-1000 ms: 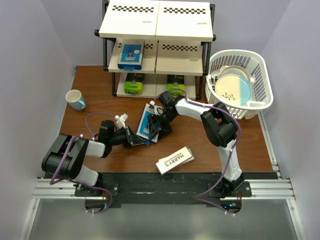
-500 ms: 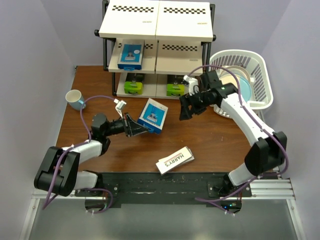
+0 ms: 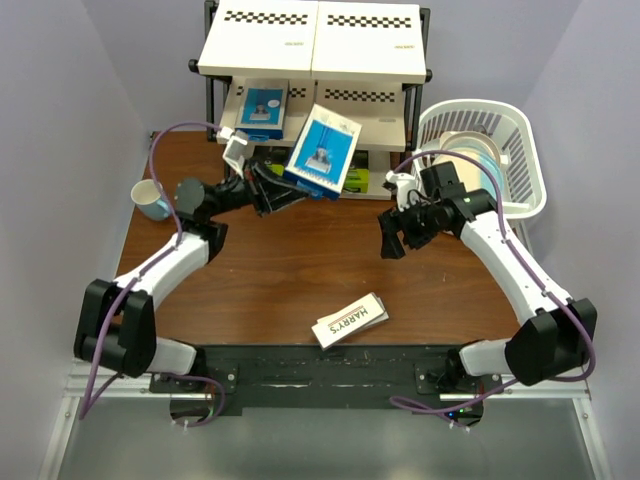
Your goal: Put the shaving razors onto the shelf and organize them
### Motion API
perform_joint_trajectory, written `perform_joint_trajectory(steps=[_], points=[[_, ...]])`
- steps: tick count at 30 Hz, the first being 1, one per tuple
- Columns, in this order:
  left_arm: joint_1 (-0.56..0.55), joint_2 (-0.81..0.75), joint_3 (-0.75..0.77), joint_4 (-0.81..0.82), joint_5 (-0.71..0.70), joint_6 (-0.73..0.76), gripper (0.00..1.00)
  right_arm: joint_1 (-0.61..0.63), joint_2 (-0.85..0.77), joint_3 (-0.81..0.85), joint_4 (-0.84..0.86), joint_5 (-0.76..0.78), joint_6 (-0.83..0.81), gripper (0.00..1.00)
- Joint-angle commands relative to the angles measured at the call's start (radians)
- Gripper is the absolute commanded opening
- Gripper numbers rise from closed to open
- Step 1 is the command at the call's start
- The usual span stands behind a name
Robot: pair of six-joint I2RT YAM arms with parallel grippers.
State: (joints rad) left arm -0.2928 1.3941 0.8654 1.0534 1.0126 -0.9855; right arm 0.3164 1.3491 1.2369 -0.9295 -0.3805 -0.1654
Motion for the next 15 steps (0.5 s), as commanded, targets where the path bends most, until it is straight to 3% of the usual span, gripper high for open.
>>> perform_joint_trajectory(steps=[1,15], points=[[-0.035,0.075,0.11,-0.024,-0.13,-0.019,0.0,-0.017,-0.031,-0.007,0.003,0.025,-0.025,0.78],[-0.147,0.347,0.379,-0.072,-0.345,-0.062,0.0,-0.096,-0.05,0.006,-0.023,0.054,-0.048,0.79]])
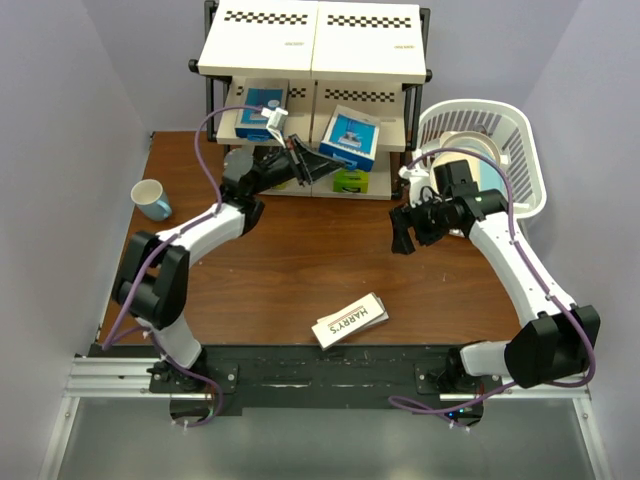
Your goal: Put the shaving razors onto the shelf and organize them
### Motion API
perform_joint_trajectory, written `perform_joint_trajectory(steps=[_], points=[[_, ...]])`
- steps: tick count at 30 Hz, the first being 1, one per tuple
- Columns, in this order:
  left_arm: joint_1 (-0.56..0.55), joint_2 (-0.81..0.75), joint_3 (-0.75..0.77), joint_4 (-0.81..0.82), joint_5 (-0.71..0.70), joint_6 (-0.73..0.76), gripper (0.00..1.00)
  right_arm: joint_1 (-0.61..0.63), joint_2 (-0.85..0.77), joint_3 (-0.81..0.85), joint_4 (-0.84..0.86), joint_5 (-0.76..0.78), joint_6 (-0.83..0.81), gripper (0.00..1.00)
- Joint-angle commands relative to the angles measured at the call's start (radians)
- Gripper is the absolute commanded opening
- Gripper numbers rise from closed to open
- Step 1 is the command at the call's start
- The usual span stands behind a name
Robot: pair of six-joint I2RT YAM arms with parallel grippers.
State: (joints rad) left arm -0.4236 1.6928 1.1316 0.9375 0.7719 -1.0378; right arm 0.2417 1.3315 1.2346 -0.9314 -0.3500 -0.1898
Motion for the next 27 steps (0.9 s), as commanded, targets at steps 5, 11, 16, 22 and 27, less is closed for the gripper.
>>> perform_joint_trajectory(steps=[5,11,16,22,27], points=[[-0.021,0.169,0.212,-0.051,-0.177,-0.016,0.0,-0.044,-0.026,0.003,-0.02,0.02,-0.023,0.79],[-0.021,0.264,0.273,-0.127,-0.213,-0.039,0.0,-0.071,-0.022,-0.014,-0.01,0.014,-0.017,0.79],[-0.021,0.33,0.324,-0.157,-0.229,-0.054,0.0,-0.088,-0.008,-0.023,-0.006,-0.009,-0.004,0.79],[-0.017,0.392,0.407,-0.209,-0.247,-0.047,0.0,-0.097,0.026,-0.026,0.005,-0.02,0.006,0.79],[-0.012,0.446,0.479,-0.262,-0.255,-0.036,0.0,-0.102,0.052,-0.015,0.009,-0.029,0.009,0.79]])
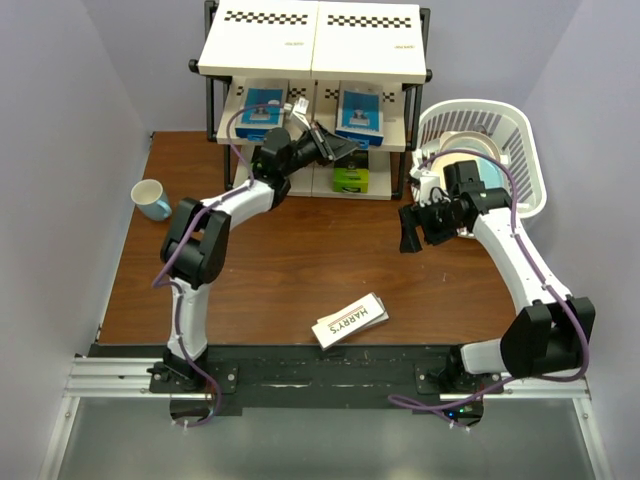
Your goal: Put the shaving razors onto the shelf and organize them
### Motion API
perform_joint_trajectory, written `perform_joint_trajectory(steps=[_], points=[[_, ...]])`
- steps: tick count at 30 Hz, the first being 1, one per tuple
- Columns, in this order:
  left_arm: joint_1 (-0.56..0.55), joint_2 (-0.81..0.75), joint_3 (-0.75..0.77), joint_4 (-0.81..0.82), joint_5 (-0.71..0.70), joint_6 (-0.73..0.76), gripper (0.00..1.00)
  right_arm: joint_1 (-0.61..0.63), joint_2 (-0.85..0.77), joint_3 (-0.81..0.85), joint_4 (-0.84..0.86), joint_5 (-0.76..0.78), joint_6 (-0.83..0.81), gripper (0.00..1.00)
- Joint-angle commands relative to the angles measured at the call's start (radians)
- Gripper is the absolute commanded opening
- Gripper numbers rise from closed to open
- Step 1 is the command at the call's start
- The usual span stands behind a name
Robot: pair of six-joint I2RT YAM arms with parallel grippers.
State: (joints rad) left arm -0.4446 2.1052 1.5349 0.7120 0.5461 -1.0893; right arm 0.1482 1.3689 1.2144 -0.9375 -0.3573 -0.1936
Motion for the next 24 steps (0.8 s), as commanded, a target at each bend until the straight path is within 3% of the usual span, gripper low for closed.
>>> perform_joint_trajectory(steps=[1,10,12,16,24], points=[[0.01,0.038,0.082,-0.045,-0.031,0.019,0.0,-0.007,0.016,0.01,0.017,-0.022,0.013,0.79],[0.026,0.053,0.1,-0.082,-0.038,-0.006,0.01,-0.01,0.052,0.037,0.032,-0.022,0.019,0.79],[0.029,0.047,0.091,-0.08,-0.035,-0.009,0.15,-0.01,0.059,0.043,0.032,-0.025,0.019,0.79],[0.027,0.018,0.05,-0.051,-0.009,-0.011,0.32,-0.012,0.075,0.054,0.032,-0.032,0.019,0.79],[0.026,-0.151,-0.151,0.003,0.067,0.028,0.49,-0.012,0.081,0.062,0.042,-0.048,0.006,0.8]])
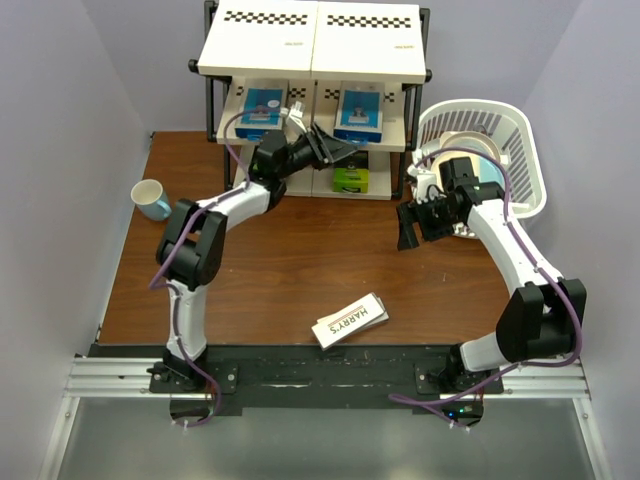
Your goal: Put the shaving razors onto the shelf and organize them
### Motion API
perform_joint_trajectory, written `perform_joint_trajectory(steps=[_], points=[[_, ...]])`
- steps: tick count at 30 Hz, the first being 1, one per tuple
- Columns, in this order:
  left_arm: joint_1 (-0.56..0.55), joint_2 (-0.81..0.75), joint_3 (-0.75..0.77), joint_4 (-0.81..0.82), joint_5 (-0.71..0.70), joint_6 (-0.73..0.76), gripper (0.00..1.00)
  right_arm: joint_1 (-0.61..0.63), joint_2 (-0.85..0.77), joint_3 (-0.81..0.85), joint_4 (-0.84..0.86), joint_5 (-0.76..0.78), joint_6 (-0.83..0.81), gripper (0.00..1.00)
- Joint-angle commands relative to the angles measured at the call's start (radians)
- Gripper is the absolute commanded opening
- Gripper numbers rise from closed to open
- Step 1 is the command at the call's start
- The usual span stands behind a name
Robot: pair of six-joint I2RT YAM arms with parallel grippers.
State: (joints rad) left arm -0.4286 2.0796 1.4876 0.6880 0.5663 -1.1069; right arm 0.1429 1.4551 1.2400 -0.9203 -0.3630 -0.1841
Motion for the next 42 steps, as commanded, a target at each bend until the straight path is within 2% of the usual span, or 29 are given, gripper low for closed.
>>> perform_joint_trajectory(steps=[1,5,6,7,8,9,10,11,12,15,16,17,19,23,31,35,42], points=[[0.008,-0.178,-0.14,0.027,0.075,0.056,0.5,-0.006,-0.013,0.032,0.021,-0.048,-0.011,0.8],[0.019,-0.341,-0.39,-0.031,0.124,0.13,0.55,-0.003,-0.05,0.003,-0.009,-0.109,-0.136,0.8],[0.027,-0.381,-0.435,-0.041,0.119,0.172,0.62,-0.005,-0.067,-0.011,-0.005,-0.126,-0.158,0.8],[0.045,-0.45,-0.487,-0.051,0.136,0.217,0.64,0.0,-0.085,-0.025,0.004,-0.137,-0.175,0.82],[0.05,-0.475,-0.49,-0.144,0.158,0.278,0.66,0.009,-0.12,-0.052,0.014,-0.149,-0.21,0.83],[0.051,-0.507,-0.484,-0.225,0.181,0.433,0.68,0.015,-0.136,-0.063,0.023,-0.154,-0.23,0.84],[0.041,-0.521,-0.468,-0.31,0.229,0.518,0.68,0.024,-0.145,-0.071,0.017,-0.168,-0.256,0.86],[0.028,-0.538,-0.472,-0.461,0.236,0.594,0.68,0.047,-0.172,-0.082,0.008,-0.198,-0.323,0.87],[0.018,-0.587,-0.49,-0.5,0.236,0.707,0.69,0.07,-0.185,-0.089,-0.023,-0.218,-0.374,0.88],[-0.004,-0.718,-0.636,-0.586,0.212,0.838,0.69,0.217,-0.283,-0.163,-0.01,-0.191,-0.558,0.97],[-0.001,-0.745,-0.679,-0.625,0.169,0.867,0.69,0.277,-0.303,-0.19,0.013,-0.188,-0.589,0.98],[0.002,-0.769,-0.694,-0.725,0.146,0.904,0.7,0.302,-0.32,-0.233,0.038,-0.188,-0.638,0.99],[0.028,-0.831,-0.719,-0.797,0.115,0.999,0.7,0.349,-0.317,-0.255,0.069,-0.186,-0.689,0.99],[0.103,-0.888,-0.724,-0.922,0.106,1.027,0.7,0.46,-0.248,-0.273,0.084,-0.192,-0.805,0.99],[0.296,-0.96,-0.768,-0.886,0.141,0.967,0.7,0.569,-0.18,-0.309,0.069,-0.2,-0.991,0.99],[0.372,-0.977,-0.764,-0.857,0.17,0.923,0.69,0.595,-0.124,-0.31,0.052,-0.203,-1.034,0.99],[0.46,-1.003,-0.768,-0.834,0.194,0.883,0.69,0.629,-0.027,-0.295,0.107,-0.203,-0.982,0.96]])
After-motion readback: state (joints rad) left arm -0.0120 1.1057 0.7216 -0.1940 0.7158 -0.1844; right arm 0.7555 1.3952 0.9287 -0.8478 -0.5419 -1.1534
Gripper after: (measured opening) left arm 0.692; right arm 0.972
